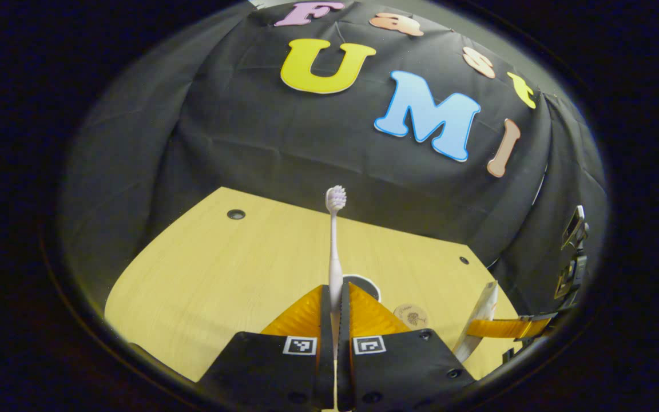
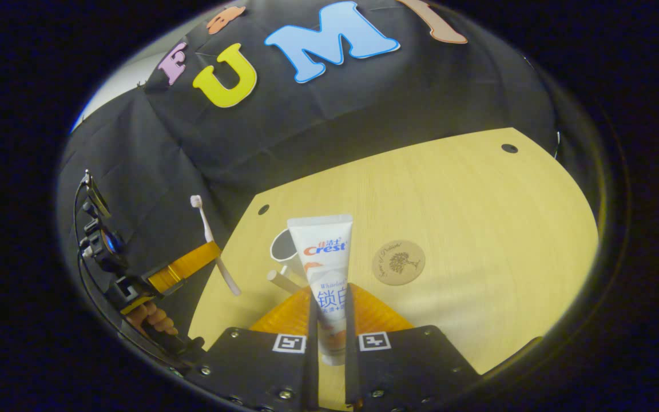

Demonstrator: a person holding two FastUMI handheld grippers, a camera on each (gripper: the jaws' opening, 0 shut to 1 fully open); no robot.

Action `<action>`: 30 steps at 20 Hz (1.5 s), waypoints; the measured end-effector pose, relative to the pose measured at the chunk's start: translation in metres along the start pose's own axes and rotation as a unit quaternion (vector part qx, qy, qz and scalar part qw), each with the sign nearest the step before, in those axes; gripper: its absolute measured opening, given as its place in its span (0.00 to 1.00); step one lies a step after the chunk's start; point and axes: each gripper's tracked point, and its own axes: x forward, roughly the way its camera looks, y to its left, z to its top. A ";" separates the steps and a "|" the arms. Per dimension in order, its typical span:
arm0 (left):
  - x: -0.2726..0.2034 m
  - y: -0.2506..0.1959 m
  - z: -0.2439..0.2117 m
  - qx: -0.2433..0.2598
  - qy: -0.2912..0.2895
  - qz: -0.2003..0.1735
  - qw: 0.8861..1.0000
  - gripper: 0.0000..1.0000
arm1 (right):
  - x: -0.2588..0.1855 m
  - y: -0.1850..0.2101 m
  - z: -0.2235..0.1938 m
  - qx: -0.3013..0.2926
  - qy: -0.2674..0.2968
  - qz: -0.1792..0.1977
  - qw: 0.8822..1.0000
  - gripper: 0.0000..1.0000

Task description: Put the toothbrush and toothpaste on the desktop into the cup, then pick up the cup and place it on the coaster on the desktop.

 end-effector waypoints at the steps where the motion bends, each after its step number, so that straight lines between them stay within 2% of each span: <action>1: 0.011 -0.005 0.010 0.004 -0.018 -0.008 1.000 0.09 | -0.001 -0.001 -0.002 0.000 0.002 -0.002 1.000 0.19; 4: 0.034 -0.018 0.030 0.024 -0.055 -0.031 0.998 0.09 | 0.000 -0.005 -0.003 -0.001 0.004 -0.013 1.000 0.19; 9: 0.076 -0.035 0.034 0.024 -0.069 -0.060 0.996 0.09 | 0.000 -0.008 -0.004 0.003 0.008 -0.027 1.000 0.19; 15: 0.124 -0.033 -0.001 0.014 -0.024 -0.061 0.998 0.09 | 0.002 -0.005 0.005 -0.005 0.001 -0.034 0.999 0.19; 17: 0.131 -0.029 -0.012 0.013 -0.003 -0.058 0.998 0.10 | 0.009 0.001 0.013 -0.013 -0.004 -0.028 1.000 0.19; 18: 0.134 -0.027 -0.018 0.012 0.008 -0.056 0.998 0.16 | 0.011 0.005 0.019 -0.016 -0.009 -0.023 1.000 0.19; 19: 0.135 -0.026 -0.021 0.011 0.013 -0.054 0.998 0.11 | 0.016 0.010 0.025 -0.019 -0.014 -0.018 1.000 0.19; 20: 0.135 -0.025 -0.024 0.012 0.016 -0.052 0.998 0.11 | 0.018 0.014 0.030 -0.021 -0.017 -0.014 1.000 0.19; 21: 0.133 -0.024 -0.024 0.015 0.017 -0.048 0.999 0.19 | 0.020 0.019 0.036 -0.023 -0.023 -0.010 0.999 0.19; 22: 0.133 -0.021 -0.024 0.019 0.017 -0.044 0.999 0.13 | 0.022 0.025 0.044 -0.026 -0.029 -0.006 0.999 0.19; 23: 0.131 -0.020 -0.028 0.021 0.019 -0.047 0.998 0.14 | 0.026 0.029 0.050 -0.029 -0.036 -0.002 0.999 0.19; 27: 0.117 -0.013 -0.041 0.006 0.044 -0.058 0.997 0.34 | 0.040 0.051 0.079 -0.043 -0.064 0.013 0.997 0.19; 30: 0.104 -0.011 -0.043 -0.002 0.053 -0.064 0.997 0.57 | 0.053 0.063 0.092 -0.046 -0.079 0.024 0.996 0.19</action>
